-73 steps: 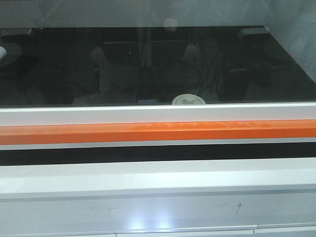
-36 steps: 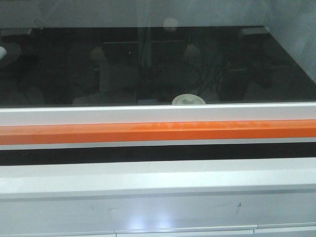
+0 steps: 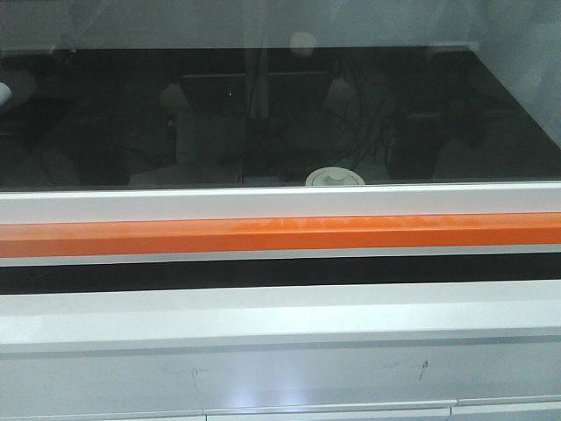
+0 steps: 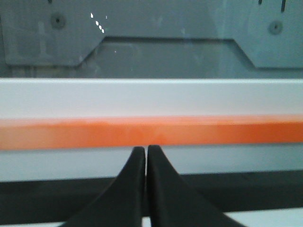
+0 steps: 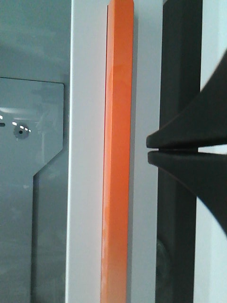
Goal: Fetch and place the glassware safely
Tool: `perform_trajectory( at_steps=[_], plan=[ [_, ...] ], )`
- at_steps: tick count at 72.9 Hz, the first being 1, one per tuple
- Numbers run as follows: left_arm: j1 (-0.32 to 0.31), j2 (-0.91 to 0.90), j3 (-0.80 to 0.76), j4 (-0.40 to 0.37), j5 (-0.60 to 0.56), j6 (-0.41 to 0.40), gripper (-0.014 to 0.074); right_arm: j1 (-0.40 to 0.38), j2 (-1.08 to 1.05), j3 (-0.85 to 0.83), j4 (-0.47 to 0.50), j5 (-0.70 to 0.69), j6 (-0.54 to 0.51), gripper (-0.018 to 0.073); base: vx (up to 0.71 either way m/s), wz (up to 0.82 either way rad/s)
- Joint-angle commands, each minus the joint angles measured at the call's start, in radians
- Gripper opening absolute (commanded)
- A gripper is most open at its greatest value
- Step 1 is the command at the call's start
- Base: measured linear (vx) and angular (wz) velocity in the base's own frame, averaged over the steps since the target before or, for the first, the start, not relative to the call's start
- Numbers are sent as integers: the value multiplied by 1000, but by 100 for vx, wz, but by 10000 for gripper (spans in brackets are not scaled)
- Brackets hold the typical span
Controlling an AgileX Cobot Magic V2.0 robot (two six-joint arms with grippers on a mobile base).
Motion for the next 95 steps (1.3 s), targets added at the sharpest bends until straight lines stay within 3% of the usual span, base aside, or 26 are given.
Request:
perform_trajectory(
  at_steps=[1,11,29,52,71,82,95],
  plan=[
    [-5,-8,-37,-6,-118,-3,-7,-7,-12,-37,19,-87,18,-8,0,0],
    [-5,72,-203,-1,-17,47,-7,-7,25,-154,19,-62,19,-8,0,0],
    [-5,346,-421,-10,163,44,-7,-7,283,-407,72,2,21,-8,0,0],
    [-33,381,-422,-8,145,45,-7,-3,439,-477,71,11,17,-8,0,0],
    [-33,424,-385,-8,135,47,-7,88,517,-474,63,68,9,-4,0,0],
    [-33,435,-305,-8,59,46,-7,118,575,-432,67,18,12,-3,0,0],
    [-33,435,-246,-9,-20,17,-7,124,594,-304,65,-148,14,-2,0,0]
  ],
)
